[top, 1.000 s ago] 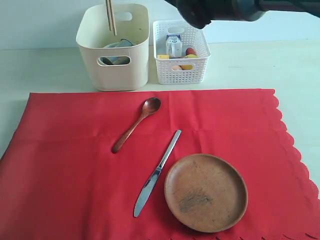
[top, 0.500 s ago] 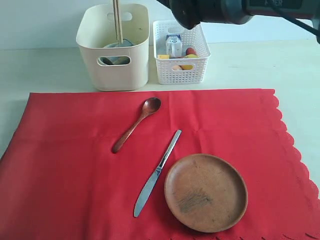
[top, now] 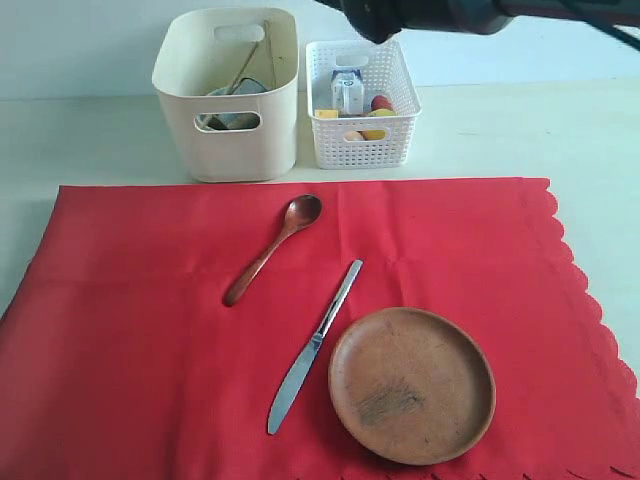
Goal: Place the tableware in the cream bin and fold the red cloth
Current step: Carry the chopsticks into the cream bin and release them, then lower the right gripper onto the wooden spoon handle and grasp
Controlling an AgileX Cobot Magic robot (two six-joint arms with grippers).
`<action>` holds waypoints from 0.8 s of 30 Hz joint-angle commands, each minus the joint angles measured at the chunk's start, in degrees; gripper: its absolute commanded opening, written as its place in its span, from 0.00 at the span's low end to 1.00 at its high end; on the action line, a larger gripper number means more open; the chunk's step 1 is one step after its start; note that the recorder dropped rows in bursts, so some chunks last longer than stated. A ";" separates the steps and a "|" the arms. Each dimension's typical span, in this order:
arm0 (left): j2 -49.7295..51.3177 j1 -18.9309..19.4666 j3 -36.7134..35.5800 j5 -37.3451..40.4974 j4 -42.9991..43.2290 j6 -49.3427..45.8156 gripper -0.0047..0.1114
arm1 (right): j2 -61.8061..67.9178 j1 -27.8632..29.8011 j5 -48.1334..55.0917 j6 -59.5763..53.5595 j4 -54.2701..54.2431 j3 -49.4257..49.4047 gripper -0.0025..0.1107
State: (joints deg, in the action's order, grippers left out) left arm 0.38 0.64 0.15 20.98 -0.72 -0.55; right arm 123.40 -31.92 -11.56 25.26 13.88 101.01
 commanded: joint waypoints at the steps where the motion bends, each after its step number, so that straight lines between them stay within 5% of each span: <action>1: -0.38 0.12 -0.15 -0.75 0.10 -0.06 0.04 | -5.29 -0.05 16.59 -2.48 -0.02 0.49 0.48; 9: -0.38 0.12 -0.15 -0.75 0.10 -0.06 0.04 | -13.22 -0.05 32.94 -9.90 -0.02 -0.41 0.46; 18: -0.38 0.12 -0.15 -0.75 0.10 -0.06 0.04 | -24.96 -0.05 35.41 -10.28 -0.39 -11.90 0.04; 24: -0.38 0.12 -0.15 -0.75 0.10 -0.06 0.04 | -30.47 -0.05 35.37 -7.44 -1.32 -21.36 0.02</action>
State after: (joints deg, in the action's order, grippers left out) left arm 0.38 0.64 0.15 20.98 -0.72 -0.55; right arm 95.21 -31.92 23.57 16.71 13.44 83.48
